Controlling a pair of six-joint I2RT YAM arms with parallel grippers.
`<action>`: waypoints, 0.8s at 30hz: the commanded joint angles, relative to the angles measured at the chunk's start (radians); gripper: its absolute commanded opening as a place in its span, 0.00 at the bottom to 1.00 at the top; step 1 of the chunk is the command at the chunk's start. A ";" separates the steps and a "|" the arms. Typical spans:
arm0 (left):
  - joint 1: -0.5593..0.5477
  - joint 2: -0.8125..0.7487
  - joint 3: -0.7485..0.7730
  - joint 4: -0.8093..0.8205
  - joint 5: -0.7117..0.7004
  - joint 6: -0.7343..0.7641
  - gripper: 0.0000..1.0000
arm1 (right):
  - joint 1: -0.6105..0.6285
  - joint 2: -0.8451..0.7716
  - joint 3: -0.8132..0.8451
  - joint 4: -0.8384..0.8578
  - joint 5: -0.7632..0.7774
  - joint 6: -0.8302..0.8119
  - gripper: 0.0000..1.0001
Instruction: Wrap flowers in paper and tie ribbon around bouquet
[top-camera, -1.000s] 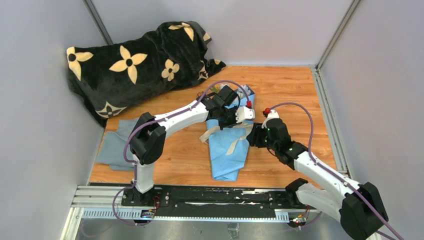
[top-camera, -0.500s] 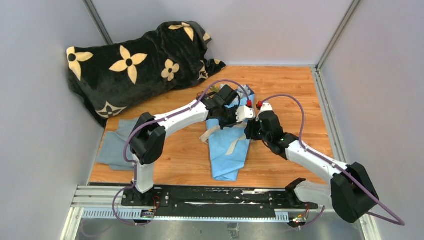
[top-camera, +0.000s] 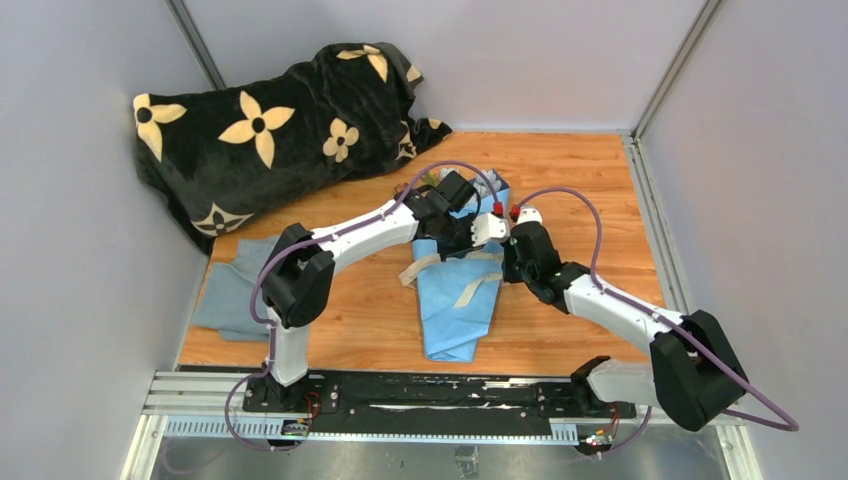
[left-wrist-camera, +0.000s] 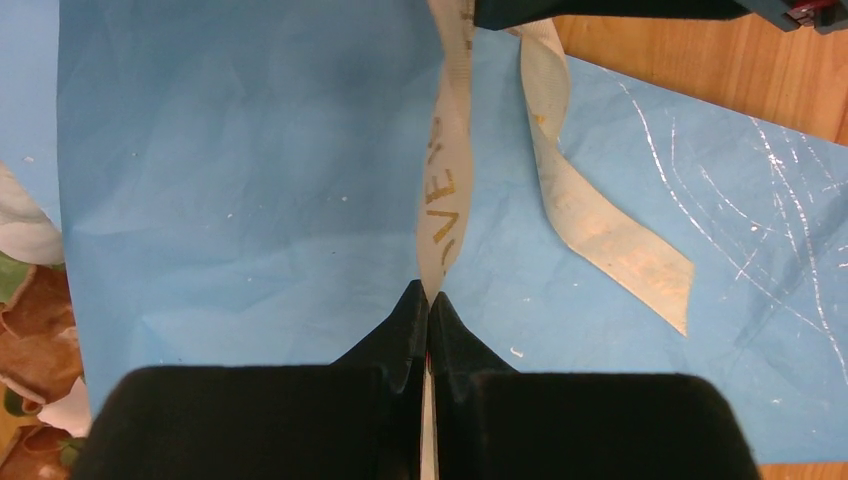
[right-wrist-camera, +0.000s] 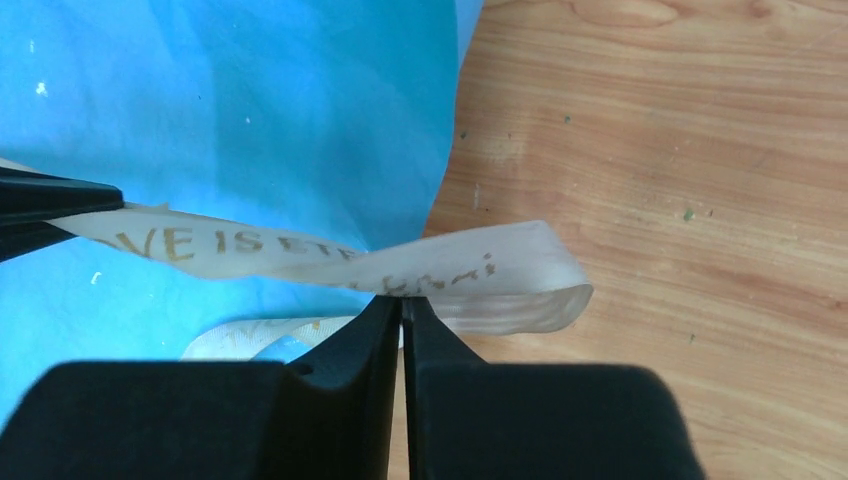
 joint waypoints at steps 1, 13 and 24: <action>0.007 0.005 0.038 -0.035 0.032 -0.001 0.12 | -0.006 -0.011 0.016 -0.070 0.027 -0.012 0.04; 0.138 -0.092 0.022 -0.254 0.022 0.118 0.58 | -0.062 -0.044 0.002 -0.082 -0.063 -0.054 0.00; 0.233 -0.024 -0.117 -0.248 0.030 0.044 0.58 | -0.064 -0.020 0.009 -0.074 -0.114 -0.060 0.00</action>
